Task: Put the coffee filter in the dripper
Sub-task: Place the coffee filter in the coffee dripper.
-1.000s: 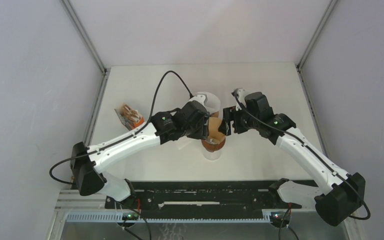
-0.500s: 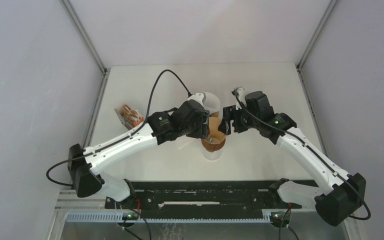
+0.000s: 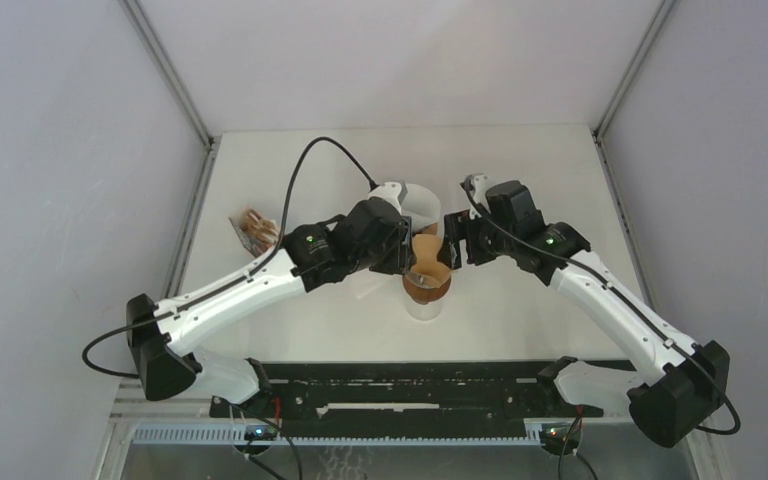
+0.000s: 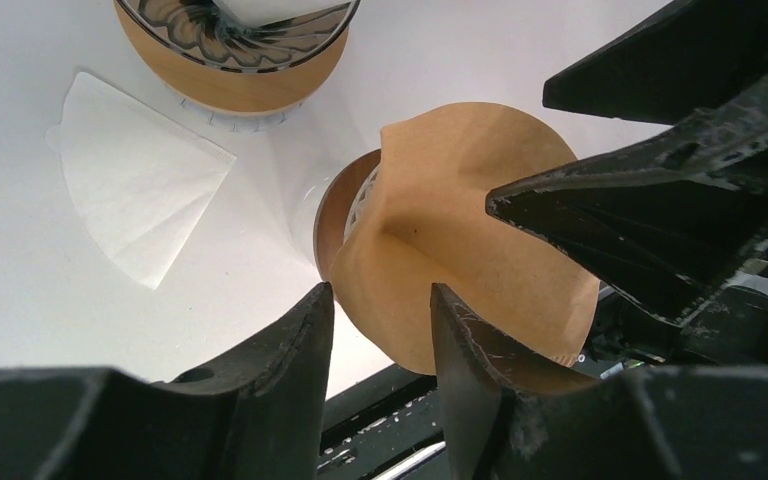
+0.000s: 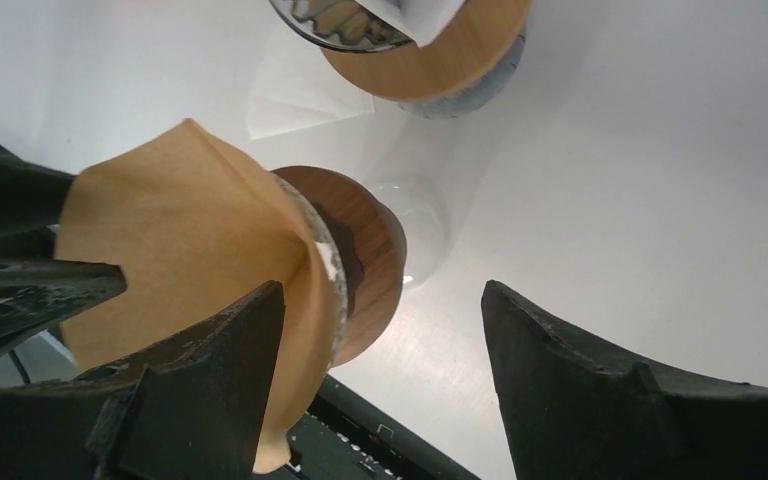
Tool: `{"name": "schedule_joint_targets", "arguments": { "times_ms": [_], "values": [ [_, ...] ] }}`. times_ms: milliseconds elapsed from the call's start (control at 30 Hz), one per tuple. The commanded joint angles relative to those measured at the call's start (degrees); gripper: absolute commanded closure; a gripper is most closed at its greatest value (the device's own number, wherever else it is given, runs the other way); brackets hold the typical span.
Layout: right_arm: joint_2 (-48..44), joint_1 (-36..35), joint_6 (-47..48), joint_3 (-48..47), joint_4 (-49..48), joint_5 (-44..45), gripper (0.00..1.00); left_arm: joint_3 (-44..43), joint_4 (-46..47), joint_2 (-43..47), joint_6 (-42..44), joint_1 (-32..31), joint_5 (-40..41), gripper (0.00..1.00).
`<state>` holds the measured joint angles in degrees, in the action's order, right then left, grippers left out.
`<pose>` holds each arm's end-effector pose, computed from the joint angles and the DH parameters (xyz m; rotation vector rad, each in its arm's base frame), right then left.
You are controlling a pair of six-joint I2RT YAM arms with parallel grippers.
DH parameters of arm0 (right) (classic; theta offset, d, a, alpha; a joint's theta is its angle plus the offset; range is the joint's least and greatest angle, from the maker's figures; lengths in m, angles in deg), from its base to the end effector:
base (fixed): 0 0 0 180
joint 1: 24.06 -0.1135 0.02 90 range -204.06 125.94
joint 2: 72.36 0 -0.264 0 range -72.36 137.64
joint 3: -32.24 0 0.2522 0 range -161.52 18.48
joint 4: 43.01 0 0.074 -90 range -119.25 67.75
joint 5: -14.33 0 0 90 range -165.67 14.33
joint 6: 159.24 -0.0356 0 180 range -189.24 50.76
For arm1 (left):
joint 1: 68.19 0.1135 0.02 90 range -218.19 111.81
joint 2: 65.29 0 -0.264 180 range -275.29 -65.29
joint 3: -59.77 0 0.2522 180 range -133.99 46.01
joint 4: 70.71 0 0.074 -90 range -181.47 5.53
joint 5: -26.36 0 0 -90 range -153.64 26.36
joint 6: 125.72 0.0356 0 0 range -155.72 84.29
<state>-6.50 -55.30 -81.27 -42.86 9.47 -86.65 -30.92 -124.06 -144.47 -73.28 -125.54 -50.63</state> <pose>0.2020 0.1304 0.3203 -0.4955 2.3342 0.5930 0.1678 -0.2470 0.3506 0.2858 2.3349 -0.5924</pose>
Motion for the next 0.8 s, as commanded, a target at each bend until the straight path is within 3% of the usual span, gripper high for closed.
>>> {"name": "schedule_joint_targets", "arguments": {
  "times_ms": [0, 767],
  "values": [
    [1.10, -0.81, 1.13, -1.58, 1.01, 3.99, 0.19, 1.47, 1.71, 1.06, -0.21, 0.30, -1.07, 0.56],
    [3.85, -1.88, 1.13, 2.10, -0.91, 7.07, 0.20, 3.40, 0.04, -2.82, -0.12, -0.14, -1.72, 0.61]
  ]
}}
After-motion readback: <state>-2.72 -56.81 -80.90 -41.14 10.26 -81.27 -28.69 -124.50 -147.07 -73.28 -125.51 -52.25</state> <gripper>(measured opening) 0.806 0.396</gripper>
